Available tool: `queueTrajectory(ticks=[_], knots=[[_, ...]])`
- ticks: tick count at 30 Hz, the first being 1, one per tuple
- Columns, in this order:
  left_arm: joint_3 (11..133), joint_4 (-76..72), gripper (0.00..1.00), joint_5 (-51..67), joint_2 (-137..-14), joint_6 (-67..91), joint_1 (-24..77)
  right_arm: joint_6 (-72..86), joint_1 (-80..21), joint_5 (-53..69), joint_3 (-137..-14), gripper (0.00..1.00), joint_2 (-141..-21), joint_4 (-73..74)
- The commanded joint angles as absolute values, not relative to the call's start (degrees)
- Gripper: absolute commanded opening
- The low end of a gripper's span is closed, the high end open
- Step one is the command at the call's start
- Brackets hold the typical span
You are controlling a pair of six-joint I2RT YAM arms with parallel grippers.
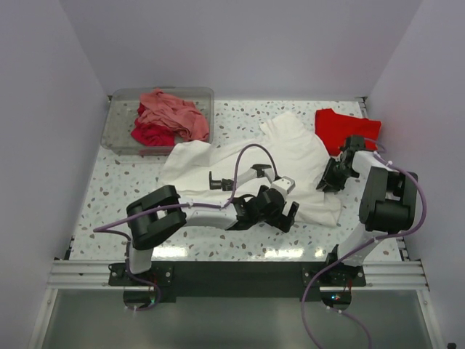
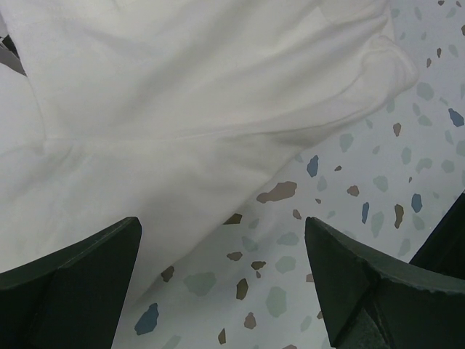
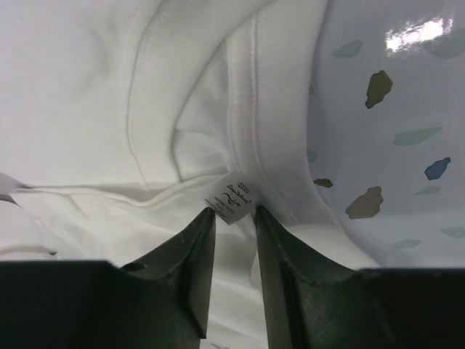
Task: Fold and stack the t-shirts
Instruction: Fold the tshirt
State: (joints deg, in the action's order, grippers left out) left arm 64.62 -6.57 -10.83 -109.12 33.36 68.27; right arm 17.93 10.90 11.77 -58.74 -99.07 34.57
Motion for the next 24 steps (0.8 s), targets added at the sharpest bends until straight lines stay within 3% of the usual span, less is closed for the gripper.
queueTrajectory(ticks=[1, 2, 3, 6, 14, 24], knots=[[64.08, -10.19, 1.0, -10.55, -109.78, 33.05, 68.47, 17.58, 10.9, 15.38, -57.92, 0.28, -98.44, 32.96], [63.46, -10.28, 1.0, -10.46, -109.69, 33.31, 68.55, 17.67, 10.81, 15.64, -57.92, 0.23, -98.44, 32.96], [62.94, -10.54, 1.0, -10.46, -109.51, 33.48, 68.55, 17.75, 10.9, 15.91, -58.09, 0.1, -98.52, 33.05], [60.21, -11.16, 1.0, -10.37, -108.99, 34.36, 68.82, 18.1, 10.81, 16.0, -59.59, 0.0, -98.52, 33.66], [55.11, -11.6, 1.0, -11.25, -108.11, 36.47, 69.61, 18.9, 10.81, 13.98, -64.59, 0.01, -98.88, 35.51], [52.21, -11.95, 1.0, -11.6, -107.31, 37.97, 70.66, 19.69, 10.9, 14.24, -66.62, 0.16, -100.99, 35.07]])
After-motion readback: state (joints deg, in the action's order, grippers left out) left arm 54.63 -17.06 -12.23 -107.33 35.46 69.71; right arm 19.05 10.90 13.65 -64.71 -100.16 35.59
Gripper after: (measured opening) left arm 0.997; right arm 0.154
